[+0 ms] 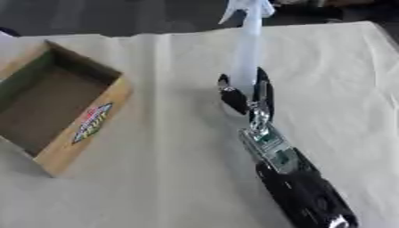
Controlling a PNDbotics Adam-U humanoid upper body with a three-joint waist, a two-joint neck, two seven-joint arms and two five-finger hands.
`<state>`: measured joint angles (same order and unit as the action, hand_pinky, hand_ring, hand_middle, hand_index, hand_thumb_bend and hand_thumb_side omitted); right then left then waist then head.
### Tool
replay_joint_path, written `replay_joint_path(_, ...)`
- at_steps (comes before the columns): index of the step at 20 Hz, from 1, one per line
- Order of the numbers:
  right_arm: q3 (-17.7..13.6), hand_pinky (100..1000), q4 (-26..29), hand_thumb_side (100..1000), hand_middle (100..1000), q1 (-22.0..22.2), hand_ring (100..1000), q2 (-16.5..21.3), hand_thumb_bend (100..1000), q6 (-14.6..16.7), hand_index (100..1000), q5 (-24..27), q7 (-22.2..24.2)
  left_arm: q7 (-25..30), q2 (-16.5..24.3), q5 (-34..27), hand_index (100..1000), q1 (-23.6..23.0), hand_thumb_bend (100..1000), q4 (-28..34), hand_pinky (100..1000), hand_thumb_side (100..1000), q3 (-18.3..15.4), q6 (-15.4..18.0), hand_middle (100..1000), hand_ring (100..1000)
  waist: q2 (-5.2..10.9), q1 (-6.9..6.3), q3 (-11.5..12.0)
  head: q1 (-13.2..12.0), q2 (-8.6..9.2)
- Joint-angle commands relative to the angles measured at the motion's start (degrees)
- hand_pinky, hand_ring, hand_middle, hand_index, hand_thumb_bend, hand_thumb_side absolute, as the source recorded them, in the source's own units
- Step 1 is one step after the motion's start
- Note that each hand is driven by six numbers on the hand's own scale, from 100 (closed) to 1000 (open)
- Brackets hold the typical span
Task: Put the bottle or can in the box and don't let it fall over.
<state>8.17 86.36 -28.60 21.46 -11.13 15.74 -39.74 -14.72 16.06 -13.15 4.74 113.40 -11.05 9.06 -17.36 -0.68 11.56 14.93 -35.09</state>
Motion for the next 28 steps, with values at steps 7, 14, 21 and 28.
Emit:
replay_joint_path(7,-0.60,1000,6.37,100,1000,-0.72,1000,2.44,277,-1.06,152,-4.03,-0.36,0.00,1.77,0.09,853,0.38,426,1.19,946,796,-0.06,-0.15,822,903,1.51,0.54,-0.15,-0.96,-0.35)
replay_joint_path(14,0.10,1000,13.92,100,1000,-2.43,1000,4.00,294,-3.40,145,-3.35,1.23,-0.15,2.10,0.10,851,0.22,429,1.19,945,791,-0.18,-0.12,821,902,2.40,1.01,-0.33,-1.44,-0.97)
replay_joint_path(21,3.59,1000,17.76,100,1000,-9.44,1000,4.10,294,-8.01,149,-0.39,5.14,-0.18,2.40,0.06,851,-0.09,434,1.19,944,787,-0.11,-0.17,820,900,3.39,1.36,-0.08,-0.81,-0.88)
replay_joint_path(28,8.79,1000,13.31,100,1000,-17.68,1000,-0.13,292,-11.28,152,1.19,7.54,0.14,2.58,-0.35,851,0.34,437,1.19,942,784,0.25,-0.03,819,898,3.64,1.28,1.11,-0.10,-0.61)
